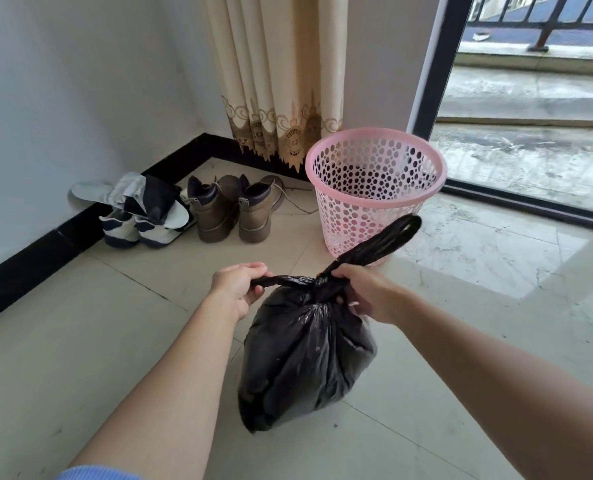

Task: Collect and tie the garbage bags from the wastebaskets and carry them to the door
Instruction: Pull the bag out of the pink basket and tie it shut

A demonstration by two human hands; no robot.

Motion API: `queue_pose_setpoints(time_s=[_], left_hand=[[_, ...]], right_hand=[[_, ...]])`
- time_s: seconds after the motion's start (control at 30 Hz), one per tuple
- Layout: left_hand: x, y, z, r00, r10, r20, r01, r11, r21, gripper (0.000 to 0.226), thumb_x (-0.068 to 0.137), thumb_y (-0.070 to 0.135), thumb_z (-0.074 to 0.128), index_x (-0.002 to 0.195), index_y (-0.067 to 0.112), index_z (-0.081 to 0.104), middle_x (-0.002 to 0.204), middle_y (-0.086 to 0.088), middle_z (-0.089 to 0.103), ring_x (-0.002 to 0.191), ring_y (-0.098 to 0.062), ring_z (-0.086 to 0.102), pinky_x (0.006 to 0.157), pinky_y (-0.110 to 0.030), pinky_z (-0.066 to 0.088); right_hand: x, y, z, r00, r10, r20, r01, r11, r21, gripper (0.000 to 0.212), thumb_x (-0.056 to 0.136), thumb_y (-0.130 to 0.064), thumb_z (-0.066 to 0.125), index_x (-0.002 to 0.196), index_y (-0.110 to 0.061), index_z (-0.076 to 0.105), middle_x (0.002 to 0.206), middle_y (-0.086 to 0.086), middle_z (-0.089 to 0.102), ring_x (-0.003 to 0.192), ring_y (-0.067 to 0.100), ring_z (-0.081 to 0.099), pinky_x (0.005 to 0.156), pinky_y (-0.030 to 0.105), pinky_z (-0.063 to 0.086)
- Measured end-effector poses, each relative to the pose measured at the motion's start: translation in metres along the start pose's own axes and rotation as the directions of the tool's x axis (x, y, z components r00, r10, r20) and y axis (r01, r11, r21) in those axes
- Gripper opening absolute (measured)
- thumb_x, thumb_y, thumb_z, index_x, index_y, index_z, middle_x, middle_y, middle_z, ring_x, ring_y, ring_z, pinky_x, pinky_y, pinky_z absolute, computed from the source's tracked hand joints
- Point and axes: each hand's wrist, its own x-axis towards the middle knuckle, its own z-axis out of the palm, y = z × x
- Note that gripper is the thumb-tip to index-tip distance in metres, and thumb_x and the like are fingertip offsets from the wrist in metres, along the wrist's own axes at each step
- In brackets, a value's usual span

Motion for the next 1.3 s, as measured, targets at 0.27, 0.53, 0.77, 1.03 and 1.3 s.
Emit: queue_pose_setpoints(time_s=[0.27,0.53,0.77,1.03,1.3], left_hand=[[0.002,0.004,0.007,0.981,0.075,0.179,-0.031,0.971,-0.237,0.017,0.094,0.016,0.057,0.107,0.005,0.054,0.097,-0.014,0.061,0.076,-0.024,0.065,0.060,-0.029,0.059],[-0.021,-0.035,0.016,0.902,-0.066,0.427,-0.182,0.838,0.514,0.049,0.059,0.032,0.081,0.103,0.018,0.063,0.097,-0.004,0.063,0.086,-0.018,0.062,0.072,-0.026,0.048],[-0.014,-0.042,0.025,0.908,0.045,0.417,-0.318,0.724,0.613,0.012,0.077,0.013,0.077,0.086,0.009,0.072,0.082,-0.008,0.065,0.076,-0.020,0.060,0.076,-0.029,0.045],[-0.011,-0.038,0.018,0.924,-0.002,0.383,-0.238,0.779,0.580,0.013,0.081,0.011,0.073,0.091,0.003,0.071,0.090,-0.016,0.070,0.082,-0.026,0.065,0.091,-0.042,0.052],[-0.008,-0.034,0.005,0.932,-0.010,0.362,-0.217,0.784,0.582,0.020,0.084,0.012,0.071,0.101,0.002,0.072,0.098,-0.016,0.073,0.084,-0.024,0.069,0.073,-0.026,0.055]], right_hand=[[-0.008,-0.006,0.002,0.969,0.072,0.236,-0.067,0.997,-0.027,0.006,0.090,-0.005,0.049,0.095,-0.005,0.052,0.073,0.010,0.061,0.055,0.015,0.055,0.045,0.023,0.035],[-0.004,-0.008,-0.007,0.975,0.054,0.215,-0.116,0.951,0.288,0.024,0.095,-0.034,0.043,0.093,-0.015,0.058,0.070,-0.002,0.063,0.051,0.010,0.040,0.051,0.023,0.027],[-0.007,-0.012,-0.011,0.983,-0.025,0.180,-0.010,0.981,0.192,0.031,0.081,-0.046,0.070,0.092,-0.017,0.067,0.073,-0.004,0.062,0.054,0.010,0.042,0.055,0.024,0.032],[-0.011,-0.017,-0.004,0.996,-0.076,0.034,0.071,0.988,0.135,0.029,0.095,-0.039,0.060,0.101,-0.012,0.065,0.091,0.005,0.069,0.058,0.014,0.047,0.059,0.029,0.046],[-0.017,-0.022,-0.012,0.980,-0.101,0.171,0.164,0.897,-0.411,0.037,0.093,-0.047,0.057,0.103,-0.013,0.068,0.094,0.007,0.068,0.079,0.019,0.052,0.065,0.028,0.039]])
